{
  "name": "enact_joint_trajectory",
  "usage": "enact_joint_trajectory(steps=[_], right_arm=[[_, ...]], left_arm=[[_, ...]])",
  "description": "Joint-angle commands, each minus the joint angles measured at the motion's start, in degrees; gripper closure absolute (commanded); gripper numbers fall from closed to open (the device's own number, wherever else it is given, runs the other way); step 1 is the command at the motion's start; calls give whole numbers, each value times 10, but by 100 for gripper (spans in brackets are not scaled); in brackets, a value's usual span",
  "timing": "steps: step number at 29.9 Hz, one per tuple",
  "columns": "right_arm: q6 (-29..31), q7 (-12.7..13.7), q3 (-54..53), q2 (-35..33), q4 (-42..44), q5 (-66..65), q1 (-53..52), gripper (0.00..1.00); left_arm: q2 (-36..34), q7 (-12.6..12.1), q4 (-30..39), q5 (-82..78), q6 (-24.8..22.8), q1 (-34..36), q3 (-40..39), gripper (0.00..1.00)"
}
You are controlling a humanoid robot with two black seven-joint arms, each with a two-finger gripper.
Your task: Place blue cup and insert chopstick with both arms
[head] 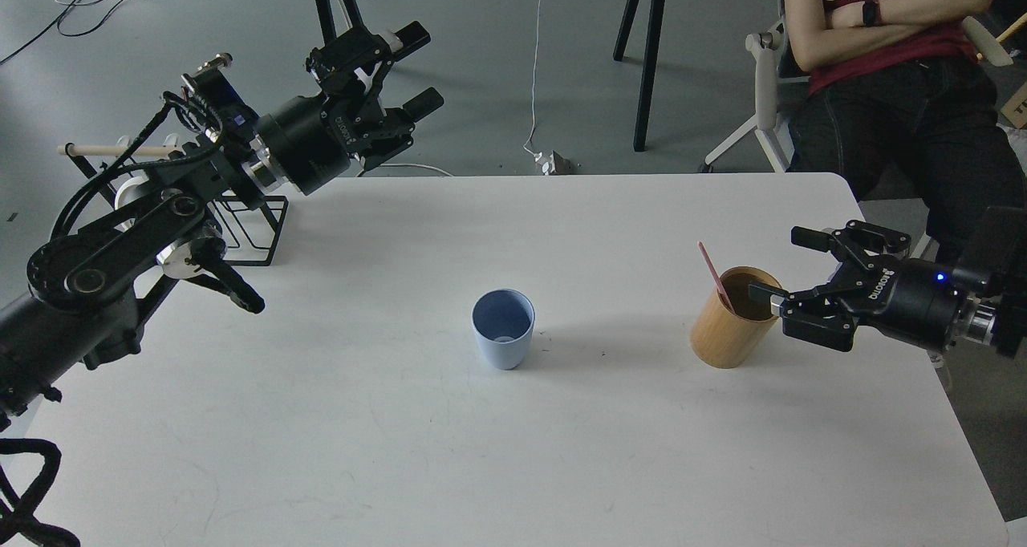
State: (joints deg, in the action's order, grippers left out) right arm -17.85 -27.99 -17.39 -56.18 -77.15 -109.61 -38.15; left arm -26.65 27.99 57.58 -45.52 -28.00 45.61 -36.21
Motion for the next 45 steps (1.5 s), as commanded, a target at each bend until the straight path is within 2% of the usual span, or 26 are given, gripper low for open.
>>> enact_joint_trajectory(steps=[1,10,18,31,42,45], right_arm=[[0,0,0,40,44,-10,-2,4],[-1,0,2,130,102,-14,-3,5],[-1,0,3,142,112,-21,-1,11],[-1,0,3,165,133,-38,-2,43],[-1,0,3,156,137,-39,-3,57],[-1,0,3,150,137,-39,-3,67]], left_arm=[[-2,0,-1,1,0,-5,0,5],[-1,0,-10,9,0,-5,0,5],[0,0,-14,10,0,-6,0,5],[0,0,-21,10,0,-10,0,5],[0,0,-27,24,0,-10,0,5],[0,0,-27,24,0,-10,0,5]])
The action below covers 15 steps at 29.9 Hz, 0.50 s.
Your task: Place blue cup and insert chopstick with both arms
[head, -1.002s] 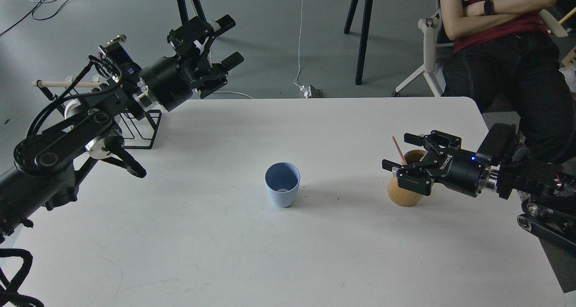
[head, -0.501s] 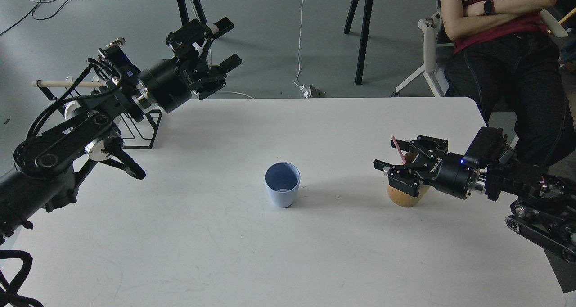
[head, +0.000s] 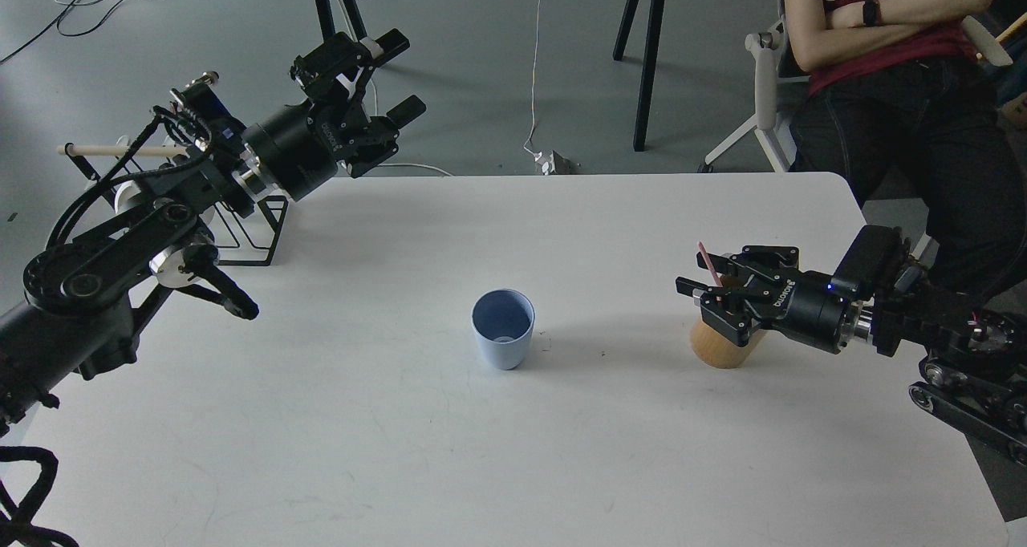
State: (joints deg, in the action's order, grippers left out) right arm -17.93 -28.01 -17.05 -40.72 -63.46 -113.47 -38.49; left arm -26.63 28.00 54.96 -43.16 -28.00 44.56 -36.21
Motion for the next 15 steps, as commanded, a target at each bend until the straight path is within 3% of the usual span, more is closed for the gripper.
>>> enact_joint_trajectory(steps=[1,15], right_arm=[[0,0,0,-6,0,-2,2,71],[-10,0,0,-8,0,-1,2,83]], left_arm=[[0,0,0,0,0,0,0,5],[0,0,-4,1,0,-3,1,5]])
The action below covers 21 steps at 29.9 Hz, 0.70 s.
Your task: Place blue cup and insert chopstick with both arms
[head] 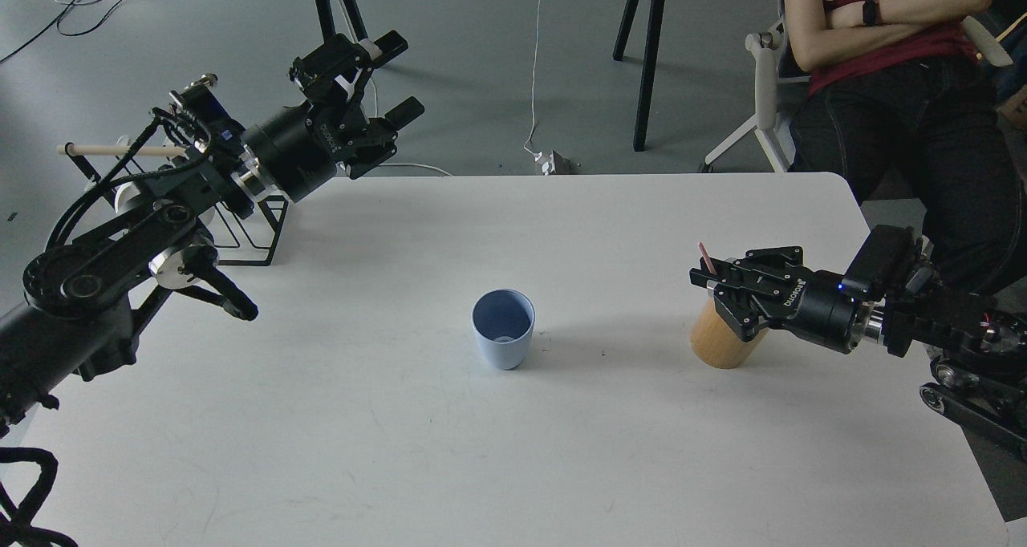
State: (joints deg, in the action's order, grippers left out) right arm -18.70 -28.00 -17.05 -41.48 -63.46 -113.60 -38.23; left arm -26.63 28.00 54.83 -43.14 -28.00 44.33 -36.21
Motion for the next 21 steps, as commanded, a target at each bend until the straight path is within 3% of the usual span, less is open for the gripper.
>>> enact_joint_trajectory(steps=[1,21], right_arm=[[-5,0,0,0,0,0,-1,84],[-63,0,-22,-54,-4,21,4,89]], left_arm=[[0,0,-5,1,0,0,1,5],[9,0,-16,1,0,0,2,5]])
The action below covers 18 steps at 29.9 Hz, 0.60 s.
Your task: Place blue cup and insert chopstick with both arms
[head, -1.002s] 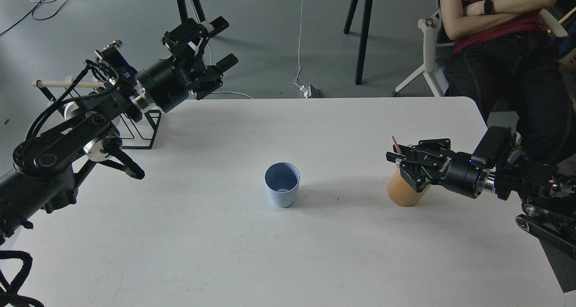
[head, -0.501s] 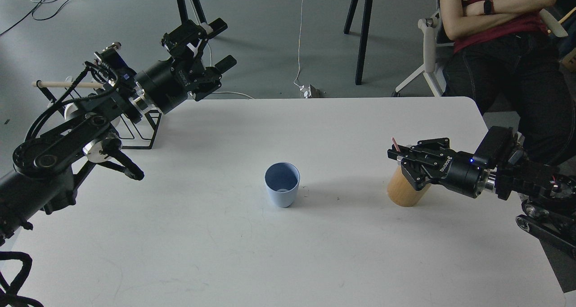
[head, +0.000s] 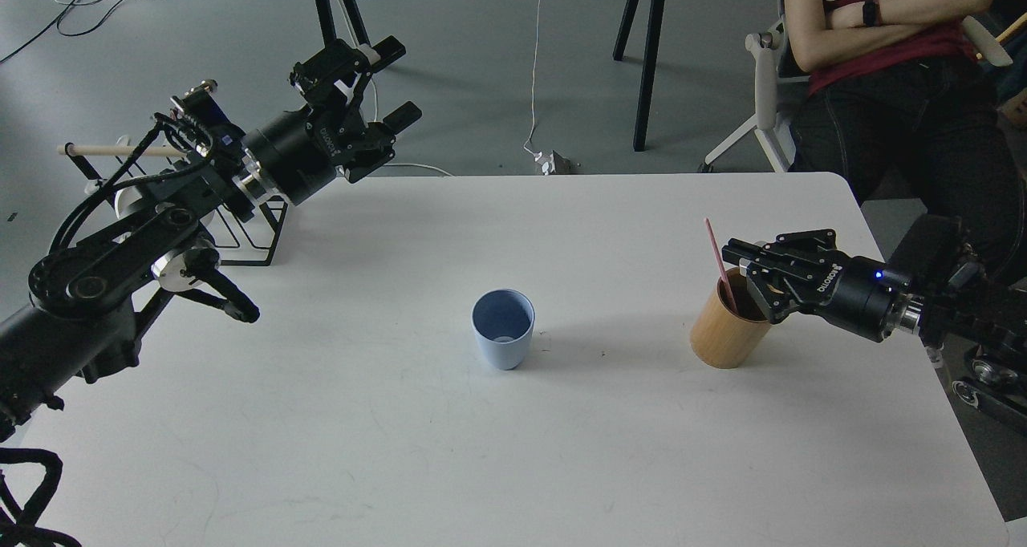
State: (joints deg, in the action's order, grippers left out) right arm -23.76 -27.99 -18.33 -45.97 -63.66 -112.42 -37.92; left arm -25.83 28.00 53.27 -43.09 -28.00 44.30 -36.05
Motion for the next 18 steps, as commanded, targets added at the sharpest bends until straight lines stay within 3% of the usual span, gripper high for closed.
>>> enact_joint_trajectory(steps=[1,15,18], right_arm=[[-15,0,-12,-10,-2,15,2,89],[-20,0,-11,-4,-3,24,14,87],[-18,0,-14,-5,-12,28,13,79]], left_arm=[[1,0,0,0,0,-1,0,5],[1,0,0,0,0,-1,1,5],[1,0,0,0,0,-4,1,5]])
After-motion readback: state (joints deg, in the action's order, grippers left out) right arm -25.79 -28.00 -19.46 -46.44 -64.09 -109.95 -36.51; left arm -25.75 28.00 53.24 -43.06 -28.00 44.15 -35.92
